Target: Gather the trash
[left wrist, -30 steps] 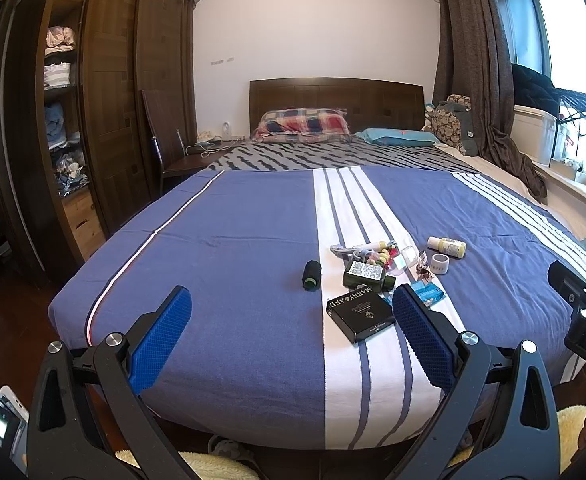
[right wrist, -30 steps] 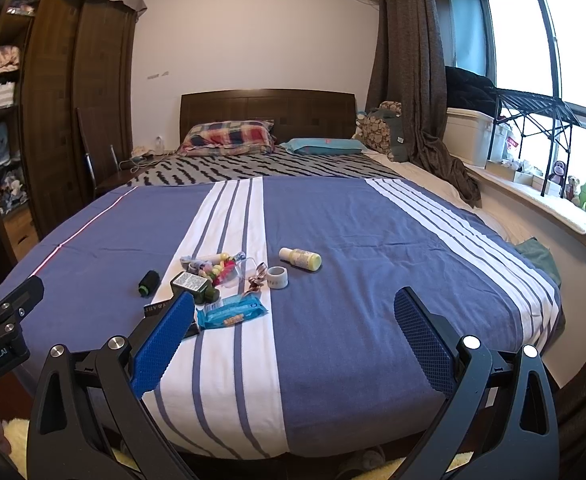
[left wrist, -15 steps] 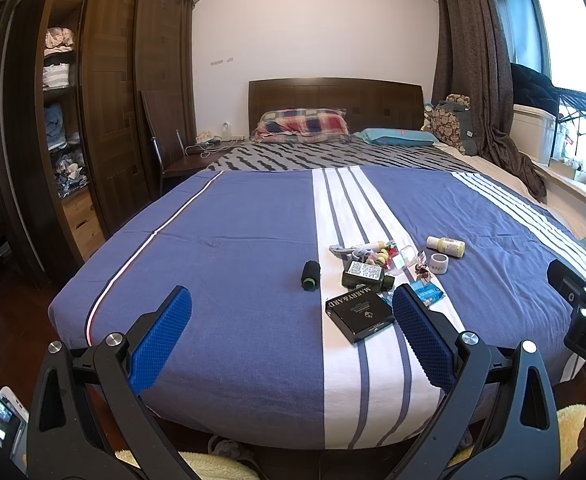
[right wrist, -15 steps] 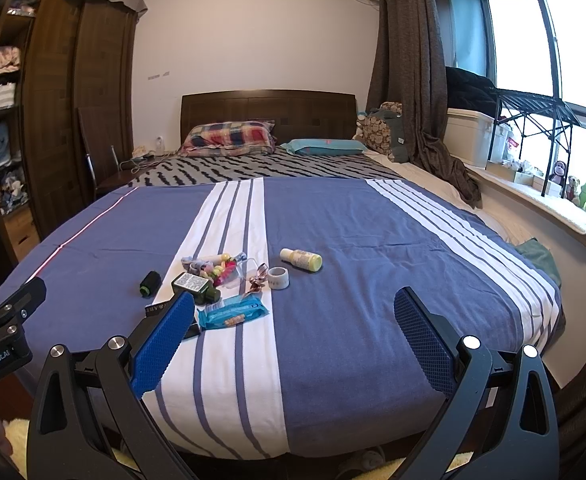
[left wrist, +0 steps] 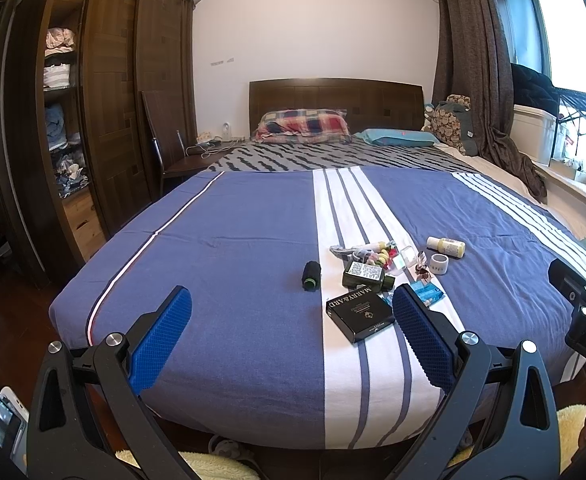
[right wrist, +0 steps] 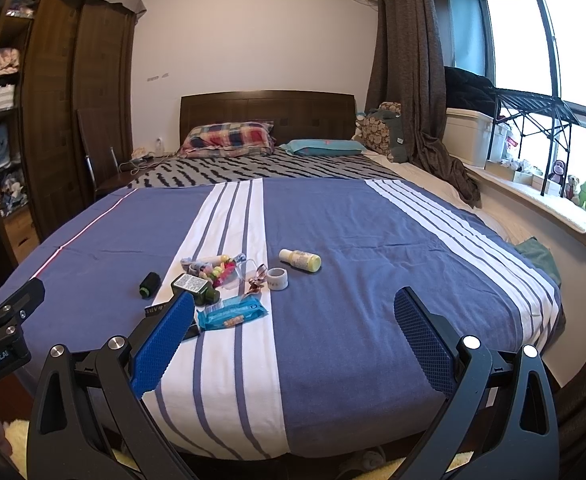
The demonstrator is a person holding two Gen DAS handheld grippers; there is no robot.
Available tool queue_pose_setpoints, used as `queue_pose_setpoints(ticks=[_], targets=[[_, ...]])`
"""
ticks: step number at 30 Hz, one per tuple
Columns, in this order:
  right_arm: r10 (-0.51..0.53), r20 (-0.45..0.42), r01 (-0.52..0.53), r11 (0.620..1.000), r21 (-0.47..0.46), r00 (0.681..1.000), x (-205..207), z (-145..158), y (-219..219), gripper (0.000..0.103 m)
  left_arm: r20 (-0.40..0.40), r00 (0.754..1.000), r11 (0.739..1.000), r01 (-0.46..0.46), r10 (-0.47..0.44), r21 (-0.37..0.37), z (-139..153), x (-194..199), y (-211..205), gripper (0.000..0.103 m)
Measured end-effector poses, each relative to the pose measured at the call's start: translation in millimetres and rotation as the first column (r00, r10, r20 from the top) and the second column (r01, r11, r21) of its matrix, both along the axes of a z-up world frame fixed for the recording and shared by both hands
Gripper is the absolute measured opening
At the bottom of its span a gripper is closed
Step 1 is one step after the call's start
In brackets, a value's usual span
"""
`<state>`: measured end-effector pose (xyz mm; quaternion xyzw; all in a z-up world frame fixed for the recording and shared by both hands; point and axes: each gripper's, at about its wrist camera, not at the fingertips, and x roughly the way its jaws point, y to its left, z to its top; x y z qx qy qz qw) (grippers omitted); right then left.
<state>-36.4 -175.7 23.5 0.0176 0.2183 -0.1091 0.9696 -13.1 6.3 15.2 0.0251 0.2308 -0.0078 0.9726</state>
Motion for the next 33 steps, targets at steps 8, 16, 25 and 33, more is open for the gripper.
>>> queue_pose_setpoints(ticks=[8,16,25,33], targets=[[-0.003,-0.001,0.003,1.000,0.002,1.000,1.1,-0.9,0.5,0.100,0.000,1.000,1.000,0.001,-0.001,0.000,-0.4,0.0,0.1,0.095],[-0.006,-0.008,0.006,1.000,0.010,1.000,1.3,-4.4,-4.8,0.100,-0.009,1.000,1.000,0.003,-0.003,0.005,-4.6,1.2,-1.7,0.095],[-0.017,-0.004,0.017,1.000,-0.012,1.000,10.2,-14.3,-7.6,0.100,-0.036,0.999,1.000,-0.008,0.008,0.007,-16.2,13.8,4.2,0.095],[-0.037,-0.038,0.036,0.999,-0.036,0.999,28.1,-31.7,-16.5,0.100,-0.082,0.997,0.999,0.008,-0.005,0.039,-35.6,35.3,-0.1,0.095]])
